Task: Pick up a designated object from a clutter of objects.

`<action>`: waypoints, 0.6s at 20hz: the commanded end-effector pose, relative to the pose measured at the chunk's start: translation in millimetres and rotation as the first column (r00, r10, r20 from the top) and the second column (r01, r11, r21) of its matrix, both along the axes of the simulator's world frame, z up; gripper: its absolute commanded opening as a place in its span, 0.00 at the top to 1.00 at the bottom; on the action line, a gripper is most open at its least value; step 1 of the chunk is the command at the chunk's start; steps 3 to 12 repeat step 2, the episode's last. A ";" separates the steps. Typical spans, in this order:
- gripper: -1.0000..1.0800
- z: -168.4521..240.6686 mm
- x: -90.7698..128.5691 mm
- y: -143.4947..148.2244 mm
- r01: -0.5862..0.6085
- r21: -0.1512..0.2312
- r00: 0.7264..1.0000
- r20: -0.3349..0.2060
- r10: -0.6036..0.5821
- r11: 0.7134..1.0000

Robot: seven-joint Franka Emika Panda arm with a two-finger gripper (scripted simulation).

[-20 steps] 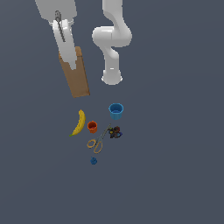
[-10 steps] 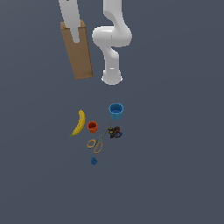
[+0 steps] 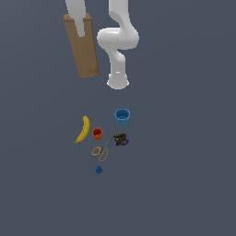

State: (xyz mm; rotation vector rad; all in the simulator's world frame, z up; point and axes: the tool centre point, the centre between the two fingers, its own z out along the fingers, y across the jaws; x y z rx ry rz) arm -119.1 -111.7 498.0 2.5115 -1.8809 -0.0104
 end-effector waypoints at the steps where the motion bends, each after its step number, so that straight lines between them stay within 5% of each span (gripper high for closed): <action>1: 1.00 2.1 1.3 -0.5 0.000 -0.001 1.000 0.008 0.000 1.000; 12: 1.00 1.9 1.5 -0.6 0.000 -0.001 1.000 0.008 0.000 1.000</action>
